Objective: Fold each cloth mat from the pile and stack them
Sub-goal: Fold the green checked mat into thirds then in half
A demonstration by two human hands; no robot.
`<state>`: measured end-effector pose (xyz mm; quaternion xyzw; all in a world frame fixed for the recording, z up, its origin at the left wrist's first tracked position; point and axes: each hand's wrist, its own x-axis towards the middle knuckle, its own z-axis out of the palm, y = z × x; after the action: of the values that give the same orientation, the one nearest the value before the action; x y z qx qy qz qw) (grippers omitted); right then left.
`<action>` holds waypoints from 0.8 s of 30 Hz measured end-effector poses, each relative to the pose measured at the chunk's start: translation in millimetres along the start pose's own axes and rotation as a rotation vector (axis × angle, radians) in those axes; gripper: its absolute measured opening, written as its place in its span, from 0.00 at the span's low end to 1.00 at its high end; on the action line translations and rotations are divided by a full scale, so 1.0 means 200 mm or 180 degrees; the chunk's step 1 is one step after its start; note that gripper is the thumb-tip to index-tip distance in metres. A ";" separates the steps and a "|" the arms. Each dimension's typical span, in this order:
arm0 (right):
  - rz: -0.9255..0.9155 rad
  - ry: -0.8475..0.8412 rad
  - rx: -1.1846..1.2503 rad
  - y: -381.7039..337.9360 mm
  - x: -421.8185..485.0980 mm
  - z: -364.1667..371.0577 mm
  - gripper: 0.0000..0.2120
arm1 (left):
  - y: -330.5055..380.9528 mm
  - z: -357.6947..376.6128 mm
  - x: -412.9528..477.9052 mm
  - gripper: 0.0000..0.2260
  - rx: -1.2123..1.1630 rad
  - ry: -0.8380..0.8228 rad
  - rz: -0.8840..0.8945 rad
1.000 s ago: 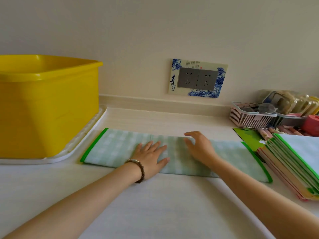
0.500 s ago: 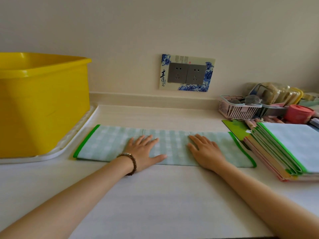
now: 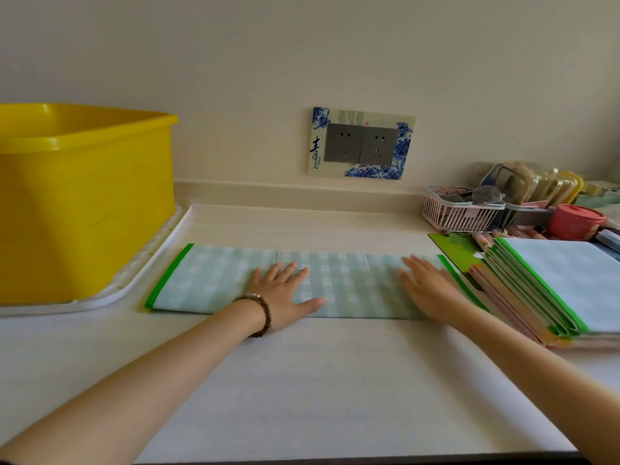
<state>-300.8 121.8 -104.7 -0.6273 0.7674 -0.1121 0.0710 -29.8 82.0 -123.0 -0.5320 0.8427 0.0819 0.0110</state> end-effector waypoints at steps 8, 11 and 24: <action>-0.0802 -0.0181 0.0038 -0.46 -0.09 0.22 0.23 | 0.03 0.01 0.00 0.35 -0.0018 0.0033 -0.0084; -0.0836 -0.0174 -0.0045 -0.44 -0.10 0.23 0.23 | 0.01 0.01 -0.01 0.33 -0.0053 0.0059 0.0051; -0.0863 -0.0261 -0.0181 -0.43 -0.09 0.22 0.23 | -0.53 -0.05 -0.24 0.36 -0.0240 0.0078 -0.0293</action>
<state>-204.8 119.4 -125.5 -0.7311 0.6749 -0.0732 0.0687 87.7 79.3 -121.1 -0.5712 0.8137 0.1066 -0.0156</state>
